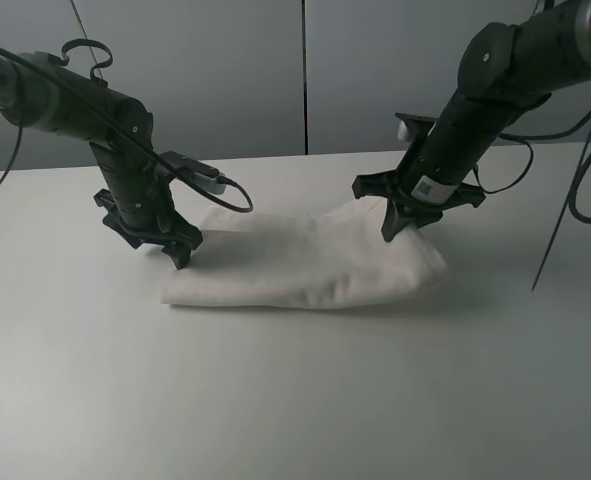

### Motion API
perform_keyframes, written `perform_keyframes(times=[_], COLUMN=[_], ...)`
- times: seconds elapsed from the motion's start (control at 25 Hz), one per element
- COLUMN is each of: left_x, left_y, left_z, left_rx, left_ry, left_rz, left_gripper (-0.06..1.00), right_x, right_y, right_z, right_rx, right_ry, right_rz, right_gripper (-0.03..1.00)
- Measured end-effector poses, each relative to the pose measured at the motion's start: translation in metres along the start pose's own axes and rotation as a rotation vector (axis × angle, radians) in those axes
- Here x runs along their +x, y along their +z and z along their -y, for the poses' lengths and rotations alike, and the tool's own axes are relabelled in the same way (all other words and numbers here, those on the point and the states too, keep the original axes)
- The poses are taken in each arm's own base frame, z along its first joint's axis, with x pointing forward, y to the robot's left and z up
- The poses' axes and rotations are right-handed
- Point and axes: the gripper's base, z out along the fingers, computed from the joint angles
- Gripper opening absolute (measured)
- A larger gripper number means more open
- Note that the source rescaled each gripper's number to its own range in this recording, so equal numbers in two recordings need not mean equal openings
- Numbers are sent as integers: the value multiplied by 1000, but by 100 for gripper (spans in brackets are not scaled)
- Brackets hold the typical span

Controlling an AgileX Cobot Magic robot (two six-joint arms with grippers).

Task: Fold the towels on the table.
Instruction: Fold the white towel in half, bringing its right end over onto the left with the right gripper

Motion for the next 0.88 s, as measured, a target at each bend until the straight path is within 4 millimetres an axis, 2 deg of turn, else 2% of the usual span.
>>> perform_keyframes(times=[0.52,0.8,0.88], left_x=[0,0,0], left_y=[0,0,0], left_z=[0,1,1], left_rx=[4,6,6], left_ry=[-4,-6,-6], left_rz=[-2,-4,-4], left_gripper=[99,99,99], right_x=[0,9,9], right_y=[-19,-10,-9], right_z=[-29,-77,-85], right_rx=[-266,-317,-341], right_ry=[71,2,13], right_rz=[39,95,112], right_gripper=[0,0,0])
